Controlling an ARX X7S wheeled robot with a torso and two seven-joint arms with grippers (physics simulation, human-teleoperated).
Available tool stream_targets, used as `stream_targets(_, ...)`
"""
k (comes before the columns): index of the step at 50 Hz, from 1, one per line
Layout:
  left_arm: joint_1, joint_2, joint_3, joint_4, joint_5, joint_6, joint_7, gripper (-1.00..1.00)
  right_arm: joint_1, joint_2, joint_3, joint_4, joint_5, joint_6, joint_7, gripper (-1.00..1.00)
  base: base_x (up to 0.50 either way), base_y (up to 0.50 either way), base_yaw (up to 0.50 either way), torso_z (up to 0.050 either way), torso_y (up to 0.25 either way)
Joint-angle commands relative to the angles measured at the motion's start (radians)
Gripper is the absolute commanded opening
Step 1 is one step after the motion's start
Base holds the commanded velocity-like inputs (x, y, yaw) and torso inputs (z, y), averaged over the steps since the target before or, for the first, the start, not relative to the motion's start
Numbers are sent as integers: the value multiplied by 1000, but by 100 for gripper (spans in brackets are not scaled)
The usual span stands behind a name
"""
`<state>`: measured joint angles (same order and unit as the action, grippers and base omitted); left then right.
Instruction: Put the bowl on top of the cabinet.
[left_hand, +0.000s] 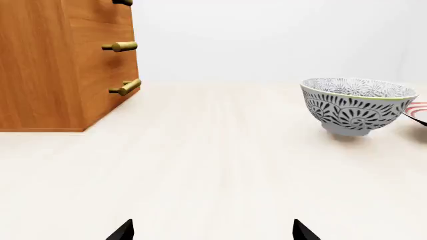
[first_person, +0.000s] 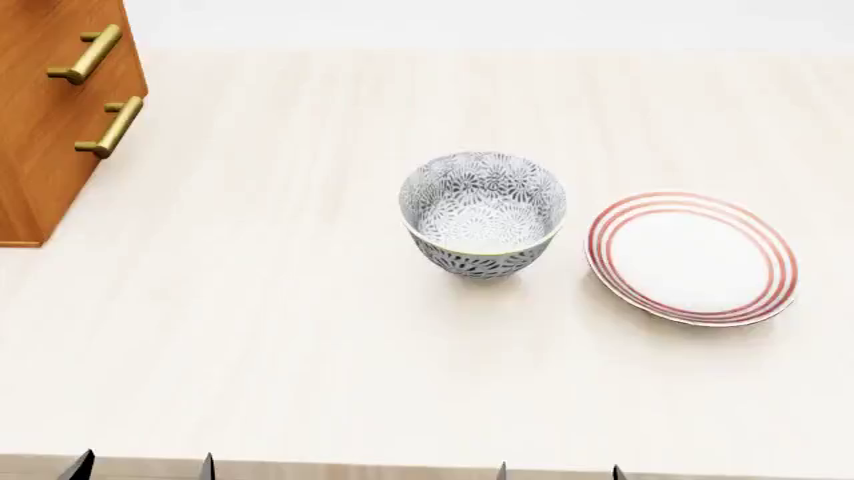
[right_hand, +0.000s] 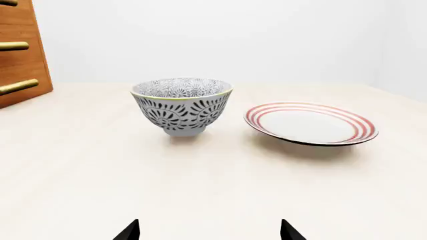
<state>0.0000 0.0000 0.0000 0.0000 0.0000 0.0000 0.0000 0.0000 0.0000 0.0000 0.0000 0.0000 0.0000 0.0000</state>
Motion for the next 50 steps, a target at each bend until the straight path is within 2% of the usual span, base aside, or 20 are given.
stream_targets(1, -3, -35, 40, -2, -35, 1, -40, 100, 6, 8, -10, 19, 8, -13, 10, 100, 0, 0, 0, 0, 0)
stream_targets(23, -15, -70, 86, -23, -70, 6, -85, 100, 5, 62, -68, -11, 96, 13, 56, 100, 0, 0, 0, 0, 0)
stream_targets(34, -18, -82, 102, -28, -79, 8, -102, 100, 5, 73, -88, -7, 71, -8, 105, 100, 0, 39, 0, 0, 0)
stream_targets(50, -19, -101, 120, -26, -99, 11, -123, 100, 10, 91, -108, -4, 98, -6, 119, 100, 0, 483, 0, 0, 0)
